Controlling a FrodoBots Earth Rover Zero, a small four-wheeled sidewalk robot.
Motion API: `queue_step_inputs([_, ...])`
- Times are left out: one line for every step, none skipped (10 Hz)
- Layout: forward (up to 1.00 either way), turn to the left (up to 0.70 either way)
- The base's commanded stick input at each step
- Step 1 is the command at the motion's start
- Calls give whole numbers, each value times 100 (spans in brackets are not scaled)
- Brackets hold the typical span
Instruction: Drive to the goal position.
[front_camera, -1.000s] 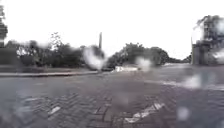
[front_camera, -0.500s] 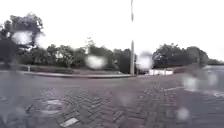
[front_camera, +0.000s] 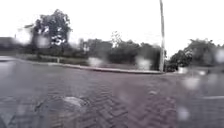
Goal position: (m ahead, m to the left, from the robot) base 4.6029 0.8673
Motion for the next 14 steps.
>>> queue_step_inputs([85, 27])
queue_step_inputs([85, 14])
queue_step_inputs([85, 0])
queue_step_inputs([85, 0])
queue_step_inputs([85, 0])
queue_step_inputs([85, 0])
queue_step_inputs([85, 0])
queue_step_inputs([85, 0])
queue_step_inputs([85, 0])
queue_step_inputs([85, 0])
queue_step_inputs([85, 0])
queue_step_inputs([85, 0])
queue_step_inputs([85, 0])
queue_step_inputs([85, 0])
